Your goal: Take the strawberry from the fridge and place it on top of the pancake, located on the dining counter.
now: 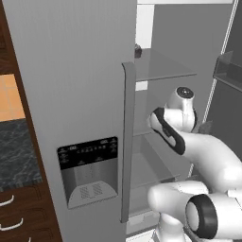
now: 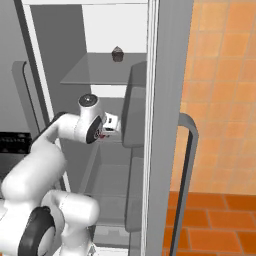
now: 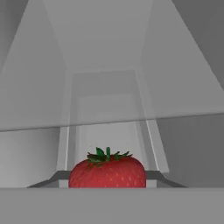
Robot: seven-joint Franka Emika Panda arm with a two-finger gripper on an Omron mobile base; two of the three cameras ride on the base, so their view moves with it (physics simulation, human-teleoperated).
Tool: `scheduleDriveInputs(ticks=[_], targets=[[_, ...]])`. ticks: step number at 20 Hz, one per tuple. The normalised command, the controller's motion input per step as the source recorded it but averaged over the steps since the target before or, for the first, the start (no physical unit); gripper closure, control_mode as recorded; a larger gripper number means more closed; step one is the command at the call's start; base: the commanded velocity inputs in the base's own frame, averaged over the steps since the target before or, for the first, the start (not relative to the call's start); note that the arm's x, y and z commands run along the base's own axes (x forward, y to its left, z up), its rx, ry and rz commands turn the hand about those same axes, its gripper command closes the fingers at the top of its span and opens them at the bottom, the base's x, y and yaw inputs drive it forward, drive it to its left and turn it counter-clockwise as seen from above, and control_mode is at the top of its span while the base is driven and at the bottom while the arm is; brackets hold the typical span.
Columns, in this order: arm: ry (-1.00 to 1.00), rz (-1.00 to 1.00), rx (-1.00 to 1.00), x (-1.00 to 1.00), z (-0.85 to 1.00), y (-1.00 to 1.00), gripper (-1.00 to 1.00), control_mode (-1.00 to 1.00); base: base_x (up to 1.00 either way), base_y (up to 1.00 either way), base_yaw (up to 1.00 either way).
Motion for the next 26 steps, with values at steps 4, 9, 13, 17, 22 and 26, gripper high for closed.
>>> scheduleDriveInputs(ticks=[4, 9, 13, 17, 22, 26], targets=[[0.0, 0.0, 0.03, -1.0, 0.42, -0.04, 1.0, -1.0, 0.0, 0.0, 0.0], [0.0, 0.0, 0.0, -1.0, 0.61, 0.0, 1.0, -1.0, 0.0, 0.0, 0.0], [0.0, 0.0, 0.0, -1.0, 0.37, 0.0, 1.0, -1.0, 0.0, 0.0, 0.0], [0.0, -0.01, 0.0, -1.0, 0.15, 0.0, 1.0, -1.0, 0.0, 0.0, 0.0], [0.06, -0.13, -0.02, -0.89, 0.21, 0.58, 1.0, -1.0, 0.0, 0.0, 0.0], [0.31, -0.13, 0.0, -0.41, 0.21, 0.42, 1.0, -1.0, 0.0, 0.0, 0.0]])
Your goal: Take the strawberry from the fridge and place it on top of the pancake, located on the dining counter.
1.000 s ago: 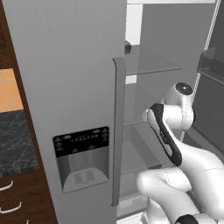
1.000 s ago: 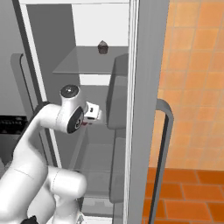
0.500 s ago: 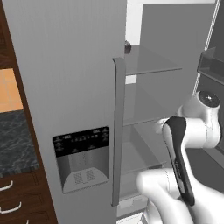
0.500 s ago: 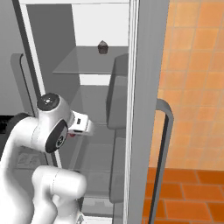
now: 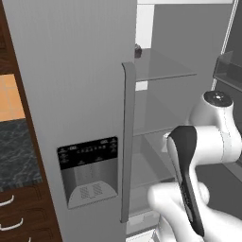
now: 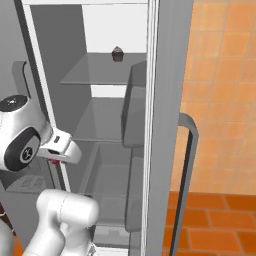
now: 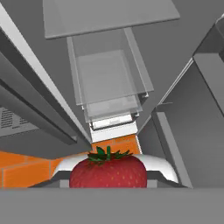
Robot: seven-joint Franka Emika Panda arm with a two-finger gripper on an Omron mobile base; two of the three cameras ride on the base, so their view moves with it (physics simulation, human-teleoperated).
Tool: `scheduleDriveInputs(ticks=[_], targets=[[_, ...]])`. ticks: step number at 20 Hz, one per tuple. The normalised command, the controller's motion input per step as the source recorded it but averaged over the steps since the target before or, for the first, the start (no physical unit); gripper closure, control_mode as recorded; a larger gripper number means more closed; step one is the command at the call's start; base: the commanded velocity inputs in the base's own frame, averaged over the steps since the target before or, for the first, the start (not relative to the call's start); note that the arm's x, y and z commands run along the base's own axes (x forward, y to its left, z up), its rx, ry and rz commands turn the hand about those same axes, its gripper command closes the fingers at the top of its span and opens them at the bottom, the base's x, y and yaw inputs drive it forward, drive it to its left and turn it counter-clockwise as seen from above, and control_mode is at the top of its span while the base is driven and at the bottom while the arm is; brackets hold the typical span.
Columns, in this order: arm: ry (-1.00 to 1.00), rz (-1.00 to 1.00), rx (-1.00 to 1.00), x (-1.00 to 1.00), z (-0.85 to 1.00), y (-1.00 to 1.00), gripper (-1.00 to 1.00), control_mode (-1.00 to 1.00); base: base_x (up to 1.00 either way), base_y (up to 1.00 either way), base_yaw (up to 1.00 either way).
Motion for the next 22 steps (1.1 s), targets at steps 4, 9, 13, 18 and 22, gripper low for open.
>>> scheduleDriveInputs(ticks=[4, 9, 13, 18, 22], targets=[[0.13, -0.07, 0.0, -0.44, -0.45, 0.0, 1.0, -1.0, 0.0, 0.0, 0.0], [0.05, -0.02, 0.0, -0.08, -0.25, -0.01, 1.0, -1.0, 0.0, 0.0, 0.0], [0.0, 0.0, 0.0, 0.0, 0.0, 0.0, 1.0, -1.0, 0.0, 0.0, 0.0], [0.0, 0.0, 0.0, -0.08, 0.0, 0.0, 1.0, 1.0, -0.52, 0.05, -0.09], [0.0, 0.0, 0.0, 0.0, 0.0, 0.0, 1.0, 1.0, -0.74, 0.59, -0.52]])
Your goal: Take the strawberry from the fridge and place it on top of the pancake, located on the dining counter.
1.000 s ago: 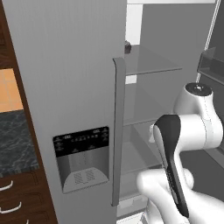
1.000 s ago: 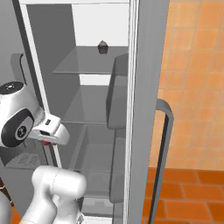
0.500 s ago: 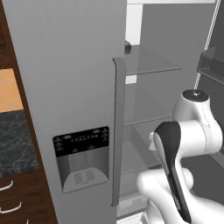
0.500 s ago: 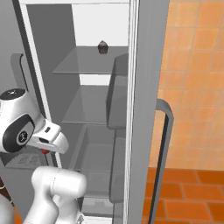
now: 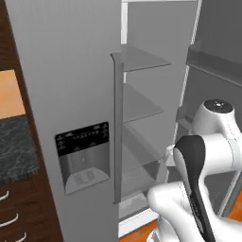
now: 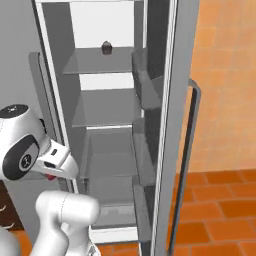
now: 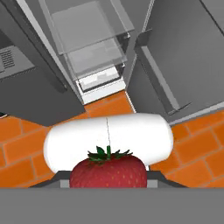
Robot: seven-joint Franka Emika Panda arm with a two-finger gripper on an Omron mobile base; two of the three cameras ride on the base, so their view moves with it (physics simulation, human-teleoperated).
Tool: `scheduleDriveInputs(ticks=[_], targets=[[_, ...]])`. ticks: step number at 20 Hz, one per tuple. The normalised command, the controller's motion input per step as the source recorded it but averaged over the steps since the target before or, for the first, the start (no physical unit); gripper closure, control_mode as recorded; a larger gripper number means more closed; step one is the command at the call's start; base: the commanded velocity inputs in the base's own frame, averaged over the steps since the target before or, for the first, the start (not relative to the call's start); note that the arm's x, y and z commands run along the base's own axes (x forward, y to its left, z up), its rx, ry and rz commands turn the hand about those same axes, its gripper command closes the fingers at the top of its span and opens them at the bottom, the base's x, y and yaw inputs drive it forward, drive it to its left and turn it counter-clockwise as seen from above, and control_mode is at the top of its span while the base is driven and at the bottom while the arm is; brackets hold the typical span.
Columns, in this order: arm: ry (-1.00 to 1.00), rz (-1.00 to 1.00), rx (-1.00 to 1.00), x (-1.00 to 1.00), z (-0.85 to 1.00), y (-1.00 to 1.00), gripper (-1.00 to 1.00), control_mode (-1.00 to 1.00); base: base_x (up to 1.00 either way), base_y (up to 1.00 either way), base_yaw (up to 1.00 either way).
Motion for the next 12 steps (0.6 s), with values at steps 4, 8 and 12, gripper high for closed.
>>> scheduleDriveInputs(ticks=[4, 8, 12], targets=[[0.0, 0.0, 0.0, 0.0, 0.0, 0.0, 1.0, 1.0, -0.83, 0.12, -0.78], [0.0, 0.0, 0.0, 0.0, 0.0, 0.0, 1.0, 1.0, -0.77, 0.04, -0.82], [0.0, 0.0, 0.0, 0.0, 0.0, 0.0, 1.0, 1.0, -0.38, 0.0, -0.88]])
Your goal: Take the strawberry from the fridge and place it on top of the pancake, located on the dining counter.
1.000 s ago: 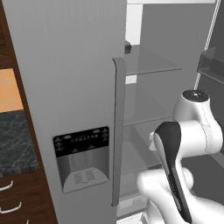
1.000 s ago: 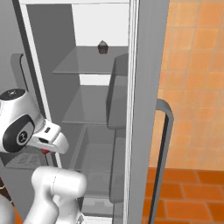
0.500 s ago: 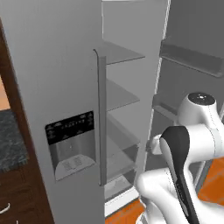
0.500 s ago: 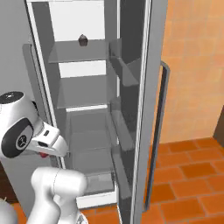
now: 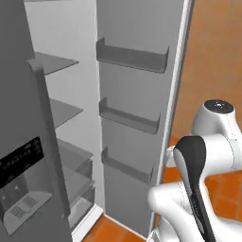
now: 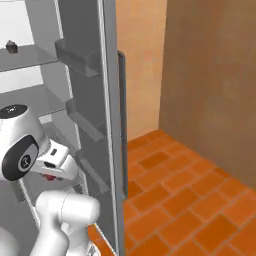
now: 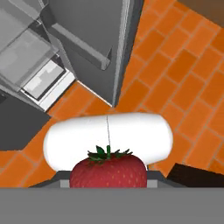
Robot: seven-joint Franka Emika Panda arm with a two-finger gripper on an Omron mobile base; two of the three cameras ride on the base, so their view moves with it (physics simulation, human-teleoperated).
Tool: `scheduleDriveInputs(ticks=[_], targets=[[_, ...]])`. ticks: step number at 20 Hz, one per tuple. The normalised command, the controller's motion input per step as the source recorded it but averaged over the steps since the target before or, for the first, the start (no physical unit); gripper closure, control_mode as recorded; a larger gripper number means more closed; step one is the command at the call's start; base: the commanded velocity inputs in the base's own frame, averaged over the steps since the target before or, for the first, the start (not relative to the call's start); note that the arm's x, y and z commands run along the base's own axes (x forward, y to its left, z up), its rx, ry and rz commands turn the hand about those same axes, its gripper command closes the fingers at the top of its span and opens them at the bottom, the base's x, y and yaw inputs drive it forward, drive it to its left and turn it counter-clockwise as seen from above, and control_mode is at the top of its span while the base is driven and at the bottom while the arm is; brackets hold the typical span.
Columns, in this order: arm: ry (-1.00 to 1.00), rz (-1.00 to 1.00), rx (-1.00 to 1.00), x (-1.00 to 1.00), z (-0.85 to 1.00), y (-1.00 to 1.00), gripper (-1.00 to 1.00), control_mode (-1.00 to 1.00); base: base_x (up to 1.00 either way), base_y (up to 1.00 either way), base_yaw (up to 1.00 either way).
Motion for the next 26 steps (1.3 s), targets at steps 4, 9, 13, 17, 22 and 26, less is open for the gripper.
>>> scheduleDriveInputs(ticks=[4, 9, 13, 17, 22, 26], targets=[[0.0, 0.0, 0.0, 0.0, 0.0, 0.0, 1.0, 1.0, -0.17, -0.1, -0.78], [0.0, 0.0, 0.0, 0.0, 0.0, 0.0, 1.0, 1.0, -0.02, -0.36, -0.89], [0.0, 0.0, 0.0, 0.0, 0.0, 0.0, 1.0, 1.0, 0.0, -0.44, -0.89], [0.0, 0.0, 0.0, 0.0, 0.0, 0.0, 1.0, 1.0, 0.49, -0.08, -0.38], [0.0, 0.0, 0.0, 0.0, 0.0, 0.0, 1.0, 1.0, 0.96, -0.1, 0.0], [0.0, 0.0, 0.0, 0.0, 0.0, 0.0, 1.0, 1.0, 1.0, -0.04, -0.07]])
